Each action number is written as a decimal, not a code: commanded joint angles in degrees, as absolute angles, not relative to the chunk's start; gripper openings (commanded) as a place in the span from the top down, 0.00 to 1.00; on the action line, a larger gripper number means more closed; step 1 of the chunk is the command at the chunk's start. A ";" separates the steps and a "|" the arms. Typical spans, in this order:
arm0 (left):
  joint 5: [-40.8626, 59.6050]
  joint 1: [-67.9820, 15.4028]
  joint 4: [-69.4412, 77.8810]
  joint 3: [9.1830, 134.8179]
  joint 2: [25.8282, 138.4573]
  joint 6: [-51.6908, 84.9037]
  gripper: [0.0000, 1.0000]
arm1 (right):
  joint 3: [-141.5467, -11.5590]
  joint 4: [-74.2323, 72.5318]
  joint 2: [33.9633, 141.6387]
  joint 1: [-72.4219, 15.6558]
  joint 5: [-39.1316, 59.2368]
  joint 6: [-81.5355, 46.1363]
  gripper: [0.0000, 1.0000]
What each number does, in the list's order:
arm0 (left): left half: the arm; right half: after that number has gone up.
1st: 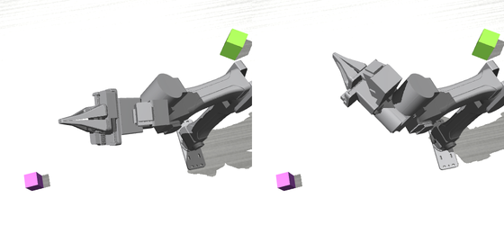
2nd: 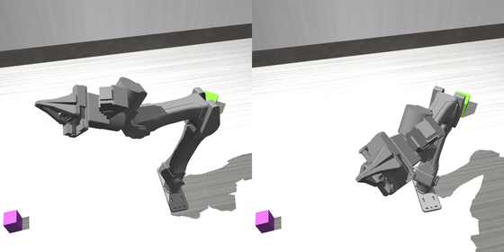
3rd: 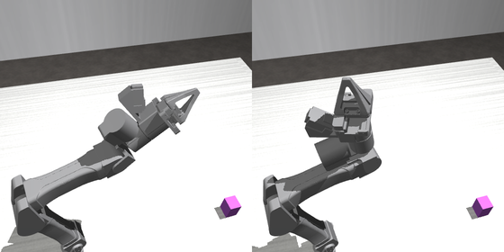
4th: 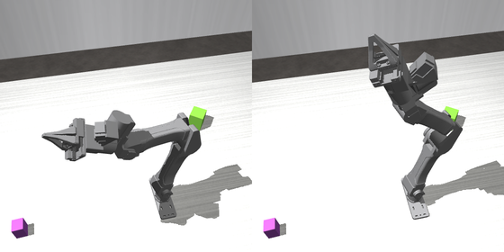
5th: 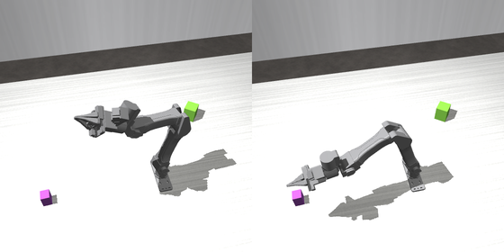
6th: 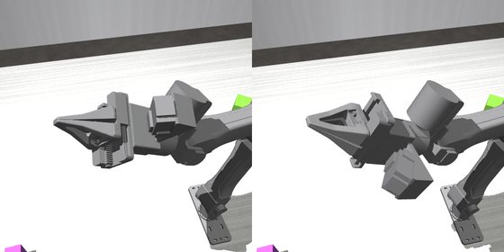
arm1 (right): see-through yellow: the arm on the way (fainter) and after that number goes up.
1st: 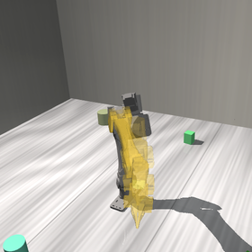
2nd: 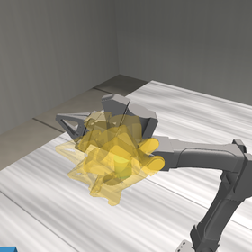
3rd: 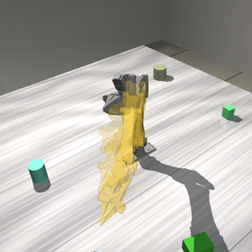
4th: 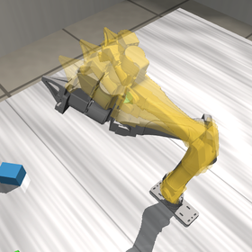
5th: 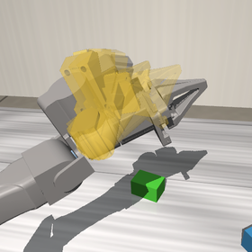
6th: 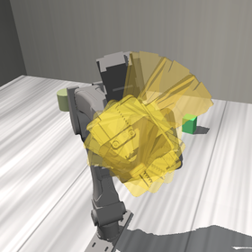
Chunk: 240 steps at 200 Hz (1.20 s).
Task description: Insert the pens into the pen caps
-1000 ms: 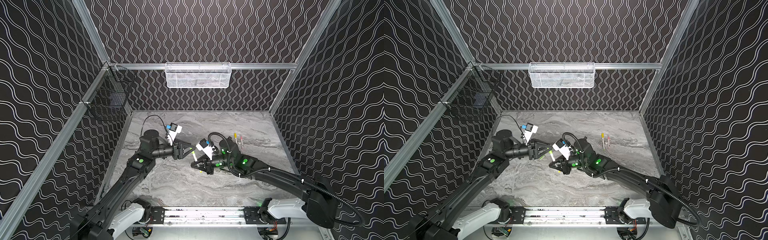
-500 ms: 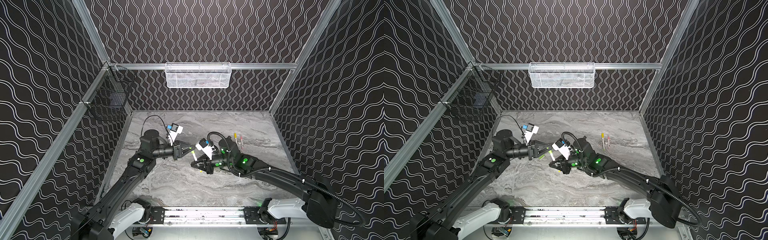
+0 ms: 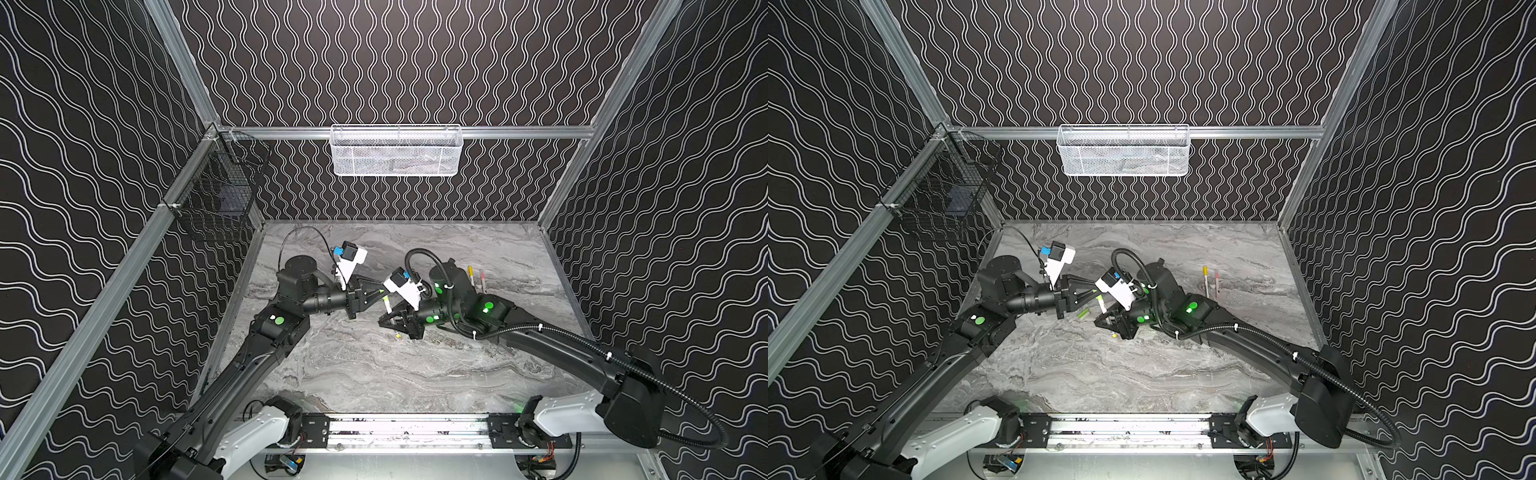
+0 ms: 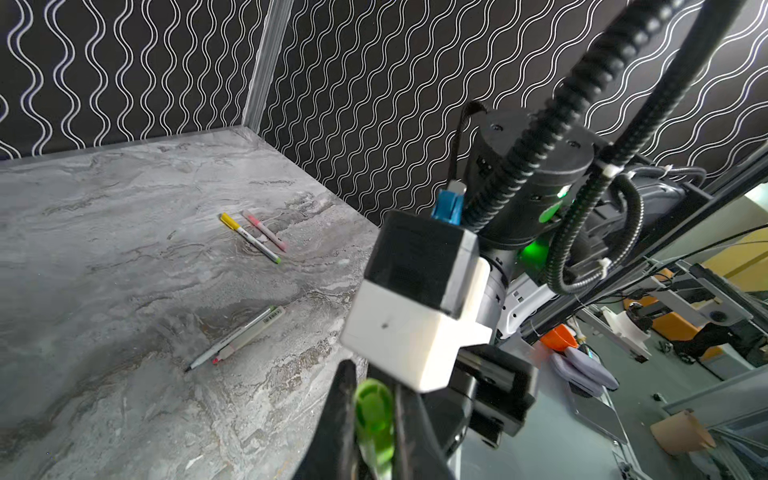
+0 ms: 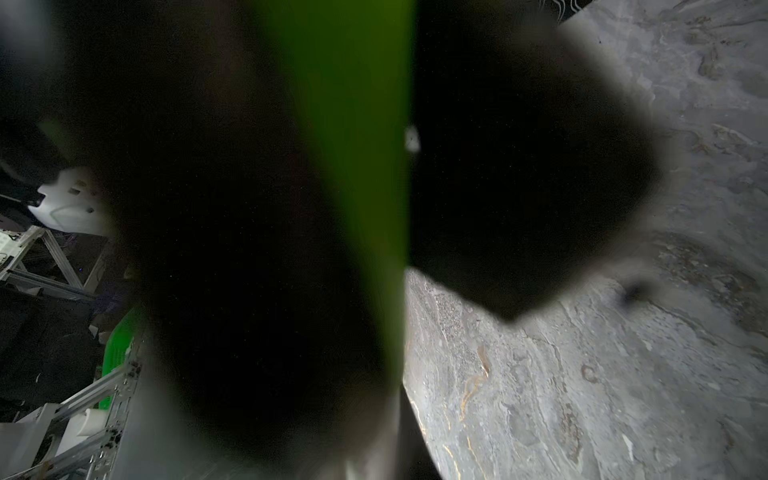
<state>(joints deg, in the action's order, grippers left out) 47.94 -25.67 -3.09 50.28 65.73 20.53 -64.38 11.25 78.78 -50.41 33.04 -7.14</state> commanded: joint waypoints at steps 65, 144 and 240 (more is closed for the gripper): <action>48.29 -26.52 -20.86 50.92 66.38 14.84 0.87 | -64.13 -4.28 79.40 -49.84 31.38 -9.93 1.00; 42.87 -24.23 -20.66 50.63 62.95 16.52 0.21 | -59.09 10.78 80.50 -42.05 22.42 -12.91 1.00; 40.46 -23.27 -25.05 49.93 59.11 14.75 0.01 | -70.89 28.20 103.97 -18.65 -0.71 -6.78 1.00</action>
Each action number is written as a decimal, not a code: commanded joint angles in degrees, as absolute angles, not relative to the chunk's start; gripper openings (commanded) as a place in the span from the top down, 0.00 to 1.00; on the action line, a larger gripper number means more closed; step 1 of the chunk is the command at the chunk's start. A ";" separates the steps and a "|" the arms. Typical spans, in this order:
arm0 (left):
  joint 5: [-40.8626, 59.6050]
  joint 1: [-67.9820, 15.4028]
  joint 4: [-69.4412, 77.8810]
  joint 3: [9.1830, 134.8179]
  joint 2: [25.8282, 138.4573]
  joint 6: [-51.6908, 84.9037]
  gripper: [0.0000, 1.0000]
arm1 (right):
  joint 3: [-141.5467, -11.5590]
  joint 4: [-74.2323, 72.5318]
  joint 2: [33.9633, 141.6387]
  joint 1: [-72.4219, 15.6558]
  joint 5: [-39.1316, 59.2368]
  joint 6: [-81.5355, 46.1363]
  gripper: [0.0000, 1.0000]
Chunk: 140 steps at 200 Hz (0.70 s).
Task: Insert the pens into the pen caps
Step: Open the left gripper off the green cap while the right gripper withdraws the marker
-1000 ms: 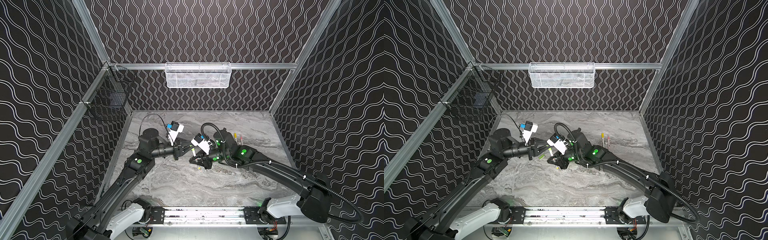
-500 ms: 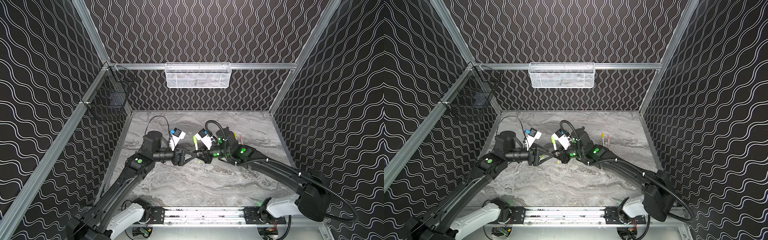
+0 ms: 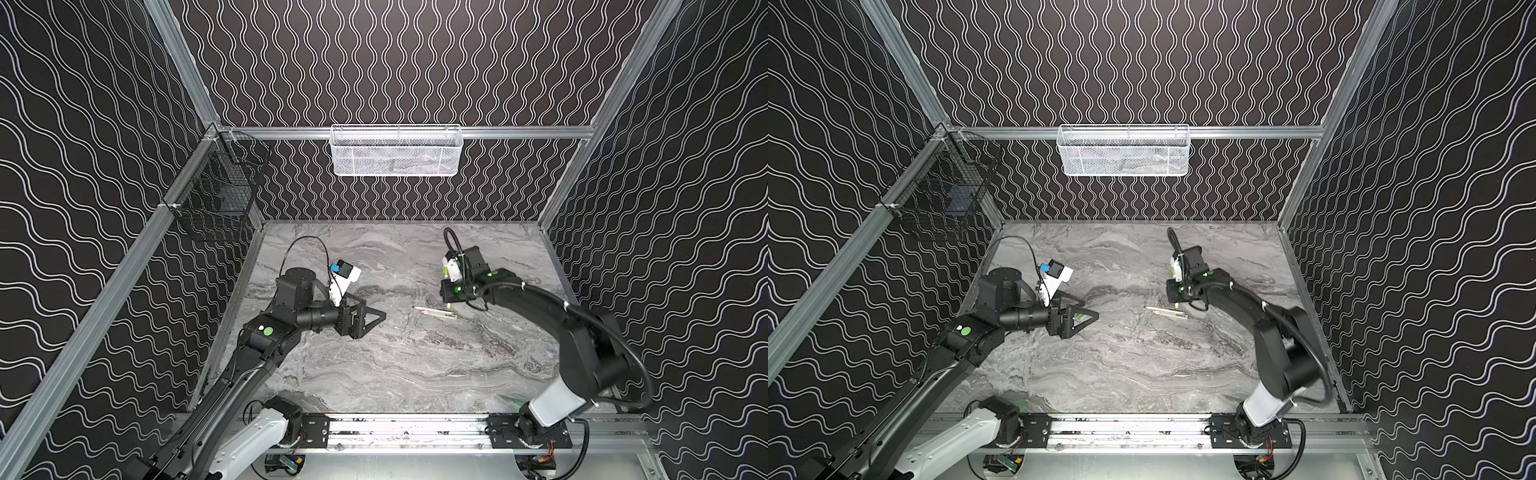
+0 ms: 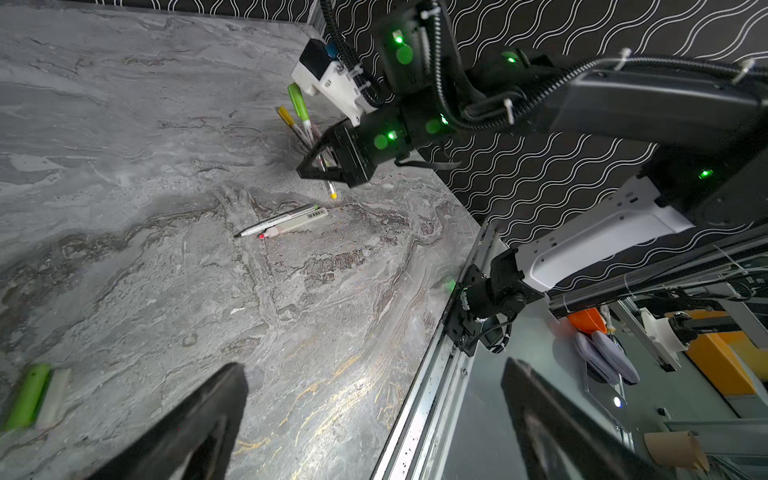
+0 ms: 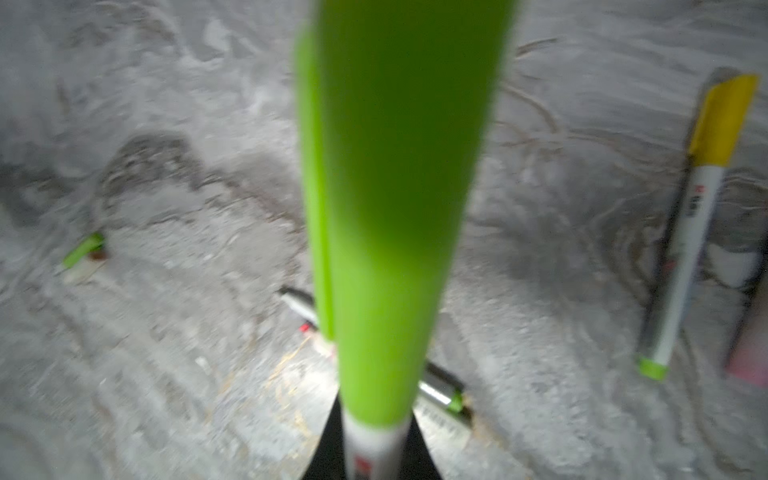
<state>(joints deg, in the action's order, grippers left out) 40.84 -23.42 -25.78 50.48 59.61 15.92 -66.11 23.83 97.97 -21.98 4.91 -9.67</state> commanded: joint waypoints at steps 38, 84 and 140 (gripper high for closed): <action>41.31 -23.22 -23.86 50.44 60.03 15.16 0.01 | -80.99 33.94 116.56 -16.03 -7.92 -4.50 1.00; 41.55 -22.92 -23.00 50.25 59.76 15.62 0.01 | -83.96 37.12 119.27 -15.93 -14.83 -3.78 0.85; 41.45 -22.06 -22.84 50.19 59.94 15.82 0.02 | -83.25 37.45 114.17 -17.04 -15.01 -2.41 0.51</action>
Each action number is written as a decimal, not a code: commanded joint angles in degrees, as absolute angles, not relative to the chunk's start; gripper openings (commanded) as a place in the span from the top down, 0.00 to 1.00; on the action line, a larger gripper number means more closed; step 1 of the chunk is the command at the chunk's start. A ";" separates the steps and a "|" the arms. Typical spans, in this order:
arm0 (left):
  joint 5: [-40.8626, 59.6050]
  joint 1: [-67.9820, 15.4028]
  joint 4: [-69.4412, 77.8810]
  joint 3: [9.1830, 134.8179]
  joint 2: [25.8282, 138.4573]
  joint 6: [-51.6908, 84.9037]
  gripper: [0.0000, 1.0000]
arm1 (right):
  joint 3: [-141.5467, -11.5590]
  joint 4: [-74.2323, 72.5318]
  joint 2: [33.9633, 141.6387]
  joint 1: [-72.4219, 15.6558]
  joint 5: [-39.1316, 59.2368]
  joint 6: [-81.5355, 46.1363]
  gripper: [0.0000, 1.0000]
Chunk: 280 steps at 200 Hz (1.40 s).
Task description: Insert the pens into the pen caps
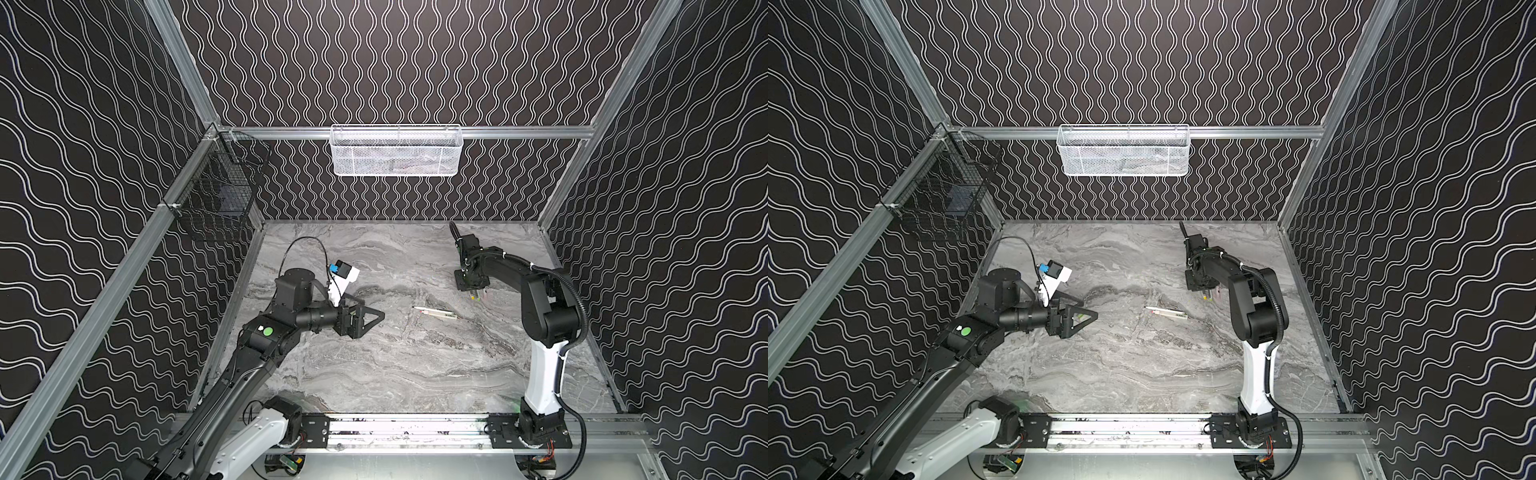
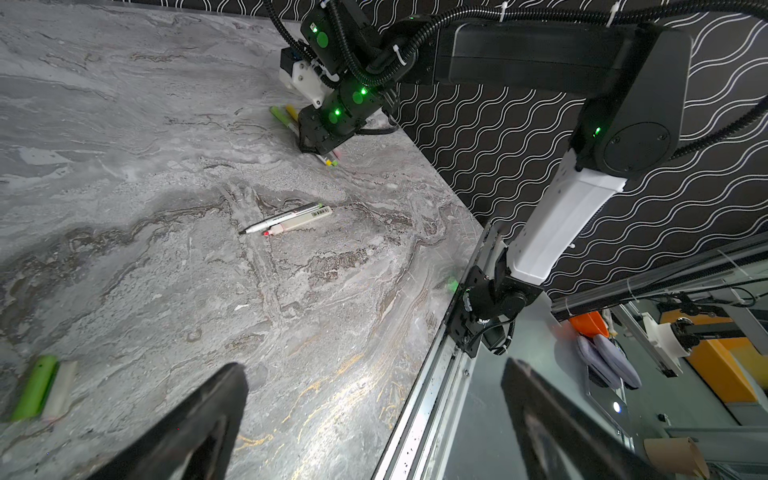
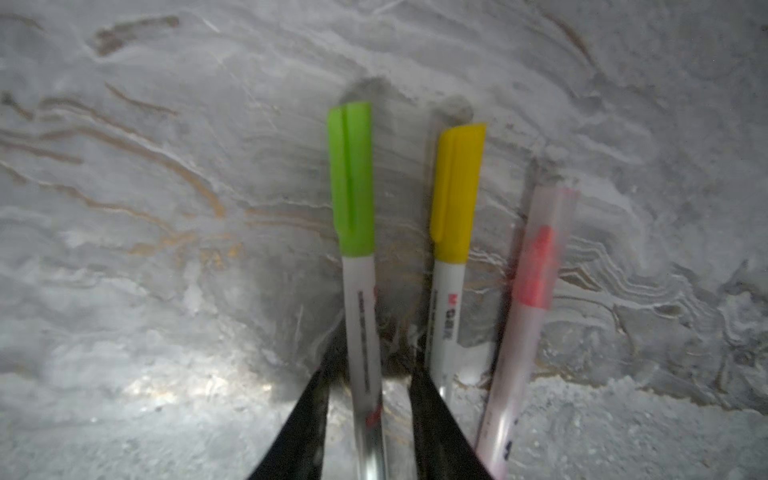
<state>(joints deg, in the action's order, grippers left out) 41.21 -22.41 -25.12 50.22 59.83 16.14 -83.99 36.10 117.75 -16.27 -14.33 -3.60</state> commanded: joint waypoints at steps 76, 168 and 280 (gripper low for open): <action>20.92 -18.33 -30.91 50.88 59.35 17.08 0.01 | -68.98 23.22 96.64 -24.61 10.08 7.11 0.00; 0.24 -13.45 -44.60 53.32 57.66 16.07 0.01 | -72.74 6.58 110.96 -45.99 22.67 -0.96 0.03; 2.27 -11.03 -42.63 51.90 53.83 14.33 0.01 | -84.31 3.47 125.63 -47.58 28.03 -4.13 0.04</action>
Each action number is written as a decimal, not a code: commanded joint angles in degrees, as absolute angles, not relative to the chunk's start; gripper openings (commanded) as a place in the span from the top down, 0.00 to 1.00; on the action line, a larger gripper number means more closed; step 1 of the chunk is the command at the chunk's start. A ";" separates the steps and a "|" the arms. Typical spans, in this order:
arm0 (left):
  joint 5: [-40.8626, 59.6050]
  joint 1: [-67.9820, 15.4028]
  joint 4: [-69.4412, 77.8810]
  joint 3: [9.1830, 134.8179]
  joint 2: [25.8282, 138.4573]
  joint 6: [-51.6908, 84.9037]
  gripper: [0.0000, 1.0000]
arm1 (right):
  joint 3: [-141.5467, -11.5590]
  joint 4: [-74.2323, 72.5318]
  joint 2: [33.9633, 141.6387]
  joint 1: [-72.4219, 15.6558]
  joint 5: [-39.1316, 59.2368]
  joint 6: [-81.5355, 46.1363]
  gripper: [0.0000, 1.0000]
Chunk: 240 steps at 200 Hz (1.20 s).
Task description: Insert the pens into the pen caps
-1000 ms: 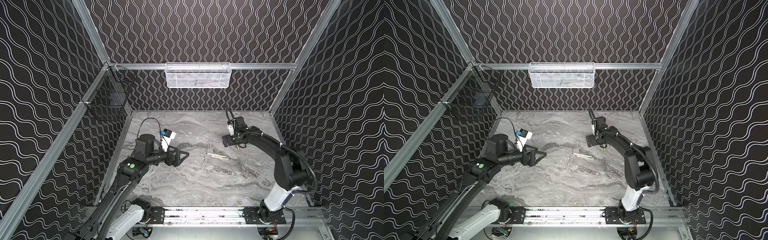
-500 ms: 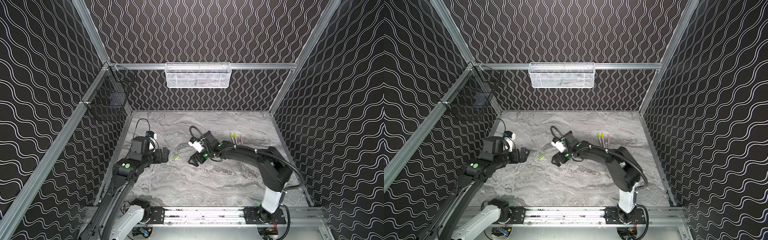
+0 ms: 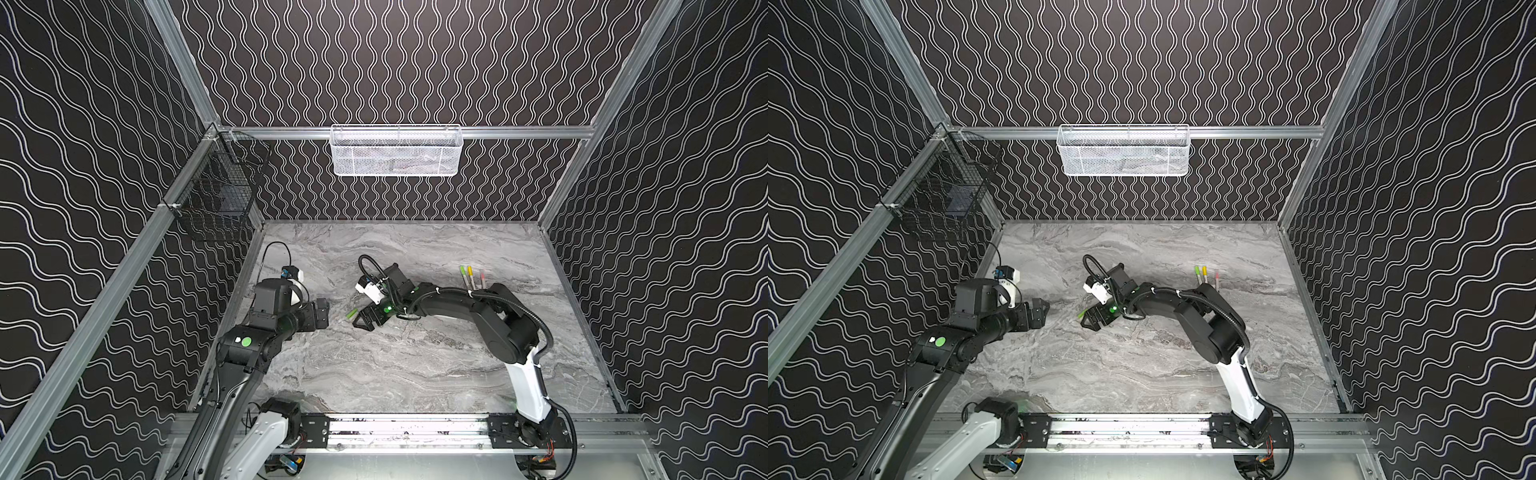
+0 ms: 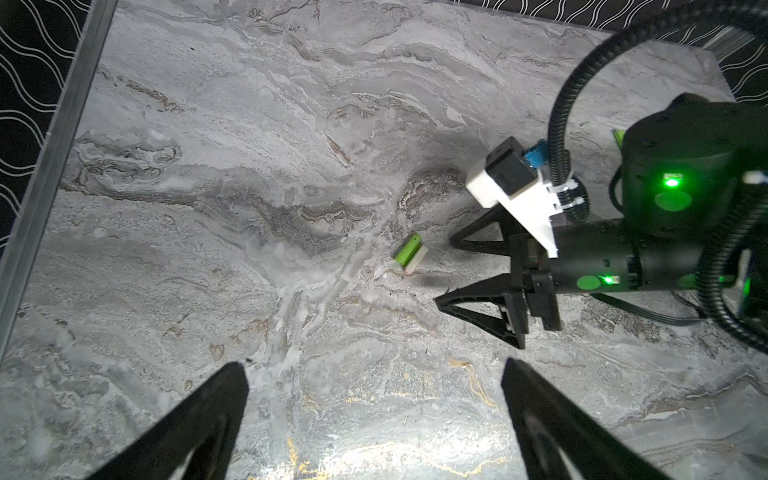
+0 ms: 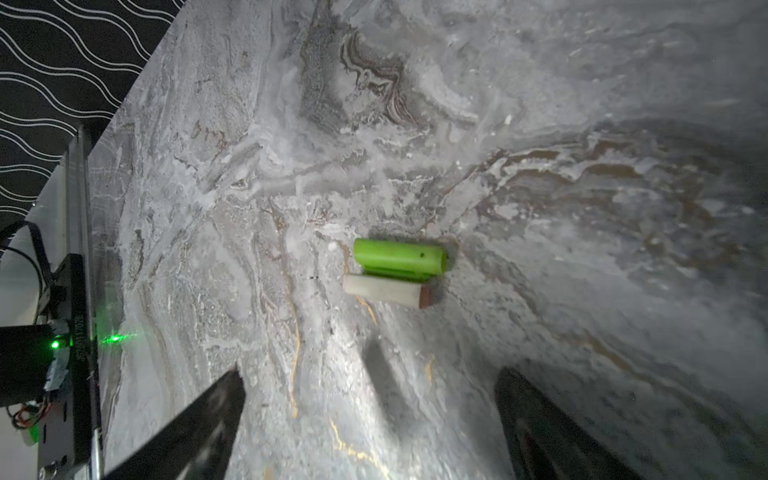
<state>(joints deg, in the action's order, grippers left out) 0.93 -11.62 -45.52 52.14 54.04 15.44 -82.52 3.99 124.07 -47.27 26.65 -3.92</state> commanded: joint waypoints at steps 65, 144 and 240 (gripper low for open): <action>3.13 -9.95 -42.09 51.69 53.65 14.15 0.01 | -88.83 7.54 128.27 -49.87 30.82 -1.57 0.04; 2.37 -8.83 -42.01 51.68 51.86 14.14 0.01 | -85.59 10.06 124.85 -52.89 29.40 -0.36 0.09; 2.04 -8.35 -42.09 51.59 50.87 14.21 0.02 | -92.68 17.05 129.67 -52.50 27.42 5.70 0.09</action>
